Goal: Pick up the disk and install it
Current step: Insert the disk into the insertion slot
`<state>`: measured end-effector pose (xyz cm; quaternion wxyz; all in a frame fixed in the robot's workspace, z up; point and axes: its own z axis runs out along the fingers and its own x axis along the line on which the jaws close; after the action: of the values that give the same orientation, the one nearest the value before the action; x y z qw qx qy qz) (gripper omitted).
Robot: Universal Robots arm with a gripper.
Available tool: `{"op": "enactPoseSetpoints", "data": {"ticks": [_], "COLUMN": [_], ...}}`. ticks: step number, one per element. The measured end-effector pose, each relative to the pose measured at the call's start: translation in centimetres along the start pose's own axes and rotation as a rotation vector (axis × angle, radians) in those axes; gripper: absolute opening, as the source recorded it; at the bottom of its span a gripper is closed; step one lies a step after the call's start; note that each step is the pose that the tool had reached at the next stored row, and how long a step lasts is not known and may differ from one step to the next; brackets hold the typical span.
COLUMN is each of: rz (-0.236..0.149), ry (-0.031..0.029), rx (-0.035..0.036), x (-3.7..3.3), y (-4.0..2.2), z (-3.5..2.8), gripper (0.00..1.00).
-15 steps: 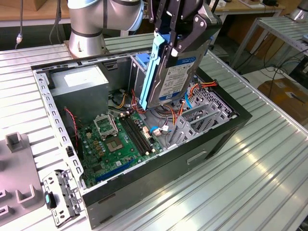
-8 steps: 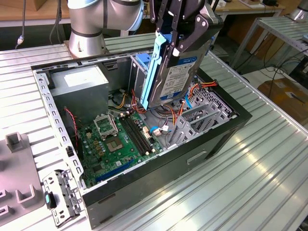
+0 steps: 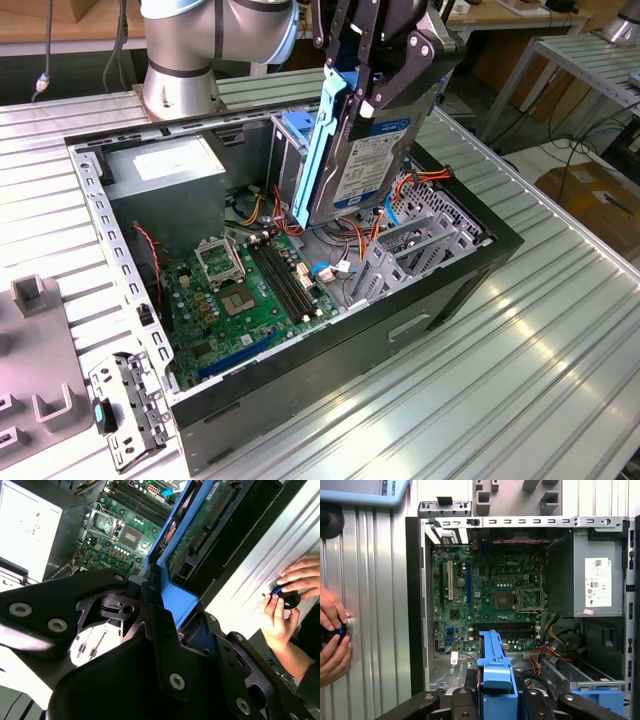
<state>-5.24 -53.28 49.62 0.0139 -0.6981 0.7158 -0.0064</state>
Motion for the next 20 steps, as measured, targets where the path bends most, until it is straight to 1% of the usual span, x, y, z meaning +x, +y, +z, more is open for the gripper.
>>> {"op": "enactPoseSetpoints", "data": {"ticks": [5,7,9,10,12,13,14,15,18,20], "rz": [0.000,0.000,0.000,0.000,0.000,0.000,0.000,0.000,0.000,0.000], "ry": [-0.0001,-0.0003,-0.0001,-0.0002,0.0000,-0.0001,-0.0001,0.0000,0.0000,0.0002], "rx": [0.0000,0.0001,0.0000,0.0000,0.0000,0.0000,0.0000,-0.0001,-0.0002,-0.0002], "x": [0.75,0.84,0.84,0.85,0.83,0.83,0.82,0.80,0.77,0.74], "y": [-0.04,-0.47,-1.40,-1.72,-2.56,-3.15,-3.55,-4.28,-5.66,-6.97], "z": [0.04,0.12,0.28,0.35,0.52,0.65,0.73,0.88,1.22,1.58], "gripper": [0.37,0.37,0.37,0.37,0.37,0.37,0.37,0.37,0.37,0.37]}}
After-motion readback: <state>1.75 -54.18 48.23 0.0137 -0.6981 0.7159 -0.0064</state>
